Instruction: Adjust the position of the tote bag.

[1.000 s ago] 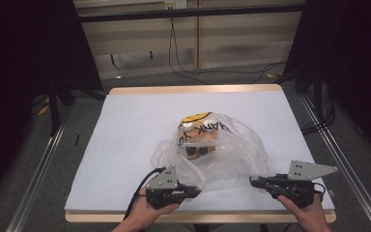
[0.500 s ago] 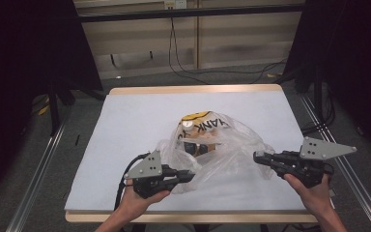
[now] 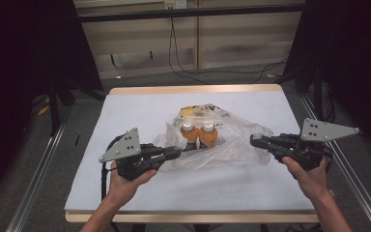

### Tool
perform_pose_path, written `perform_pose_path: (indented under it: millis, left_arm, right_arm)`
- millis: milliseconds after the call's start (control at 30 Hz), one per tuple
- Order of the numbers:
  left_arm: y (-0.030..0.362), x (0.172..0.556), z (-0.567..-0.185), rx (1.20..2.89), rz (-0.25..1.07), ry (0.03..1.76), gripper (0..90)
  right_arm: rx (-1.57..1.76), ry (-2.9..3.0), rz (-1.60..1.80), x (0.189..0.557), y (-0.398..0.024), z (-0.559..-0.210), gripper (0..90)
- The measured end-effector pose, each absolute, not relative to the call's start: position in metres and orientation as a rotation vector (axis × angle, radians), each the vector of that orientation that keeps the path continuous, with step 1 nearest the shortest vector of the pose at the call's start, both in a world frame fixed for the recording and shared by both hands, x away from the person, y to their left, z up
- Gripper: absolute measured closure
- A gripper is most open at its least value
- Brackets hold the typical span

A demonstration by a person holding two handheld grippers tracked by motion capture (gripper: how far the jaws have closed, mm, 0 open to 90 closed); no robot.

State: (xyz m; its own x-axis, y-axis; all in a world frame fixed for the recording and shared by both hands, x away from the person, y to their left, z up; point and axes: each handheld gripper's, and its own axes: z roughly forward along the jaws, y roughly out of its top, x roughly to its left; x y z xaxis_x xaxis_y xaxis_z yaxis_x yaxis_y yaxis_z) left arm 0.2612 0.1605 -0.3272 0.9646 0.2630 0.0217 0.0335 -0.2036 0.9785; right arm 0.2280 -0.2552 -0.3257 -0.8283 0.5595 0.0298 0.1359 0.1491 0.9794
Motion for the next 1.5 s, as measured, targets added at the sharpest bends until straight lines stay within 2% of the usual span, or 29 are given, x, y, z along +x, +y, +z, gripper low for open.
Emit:
perform_pose_path:
  millis: [333,1233,1500]
  left_arm:
    - [0.195,0.272,-0.308,1.707,0.287,0.283,88.1]
    - [0.239,0.328,-0.244,1.587,0.440,0.415,88.5]
    - [0.250,0.347,-0.244,1.557,0.456,0.501,88.7]
  right_arm:
    - [0.692,2.017,1.774,0.240,-0.260,-0.312,88.4]
    - [0.716,1.882,1.753,0.301,-0.265,-0.222,88.5]
    - [0.765,1.836,1.757,0.313,-0.272,-0.211,88.5]
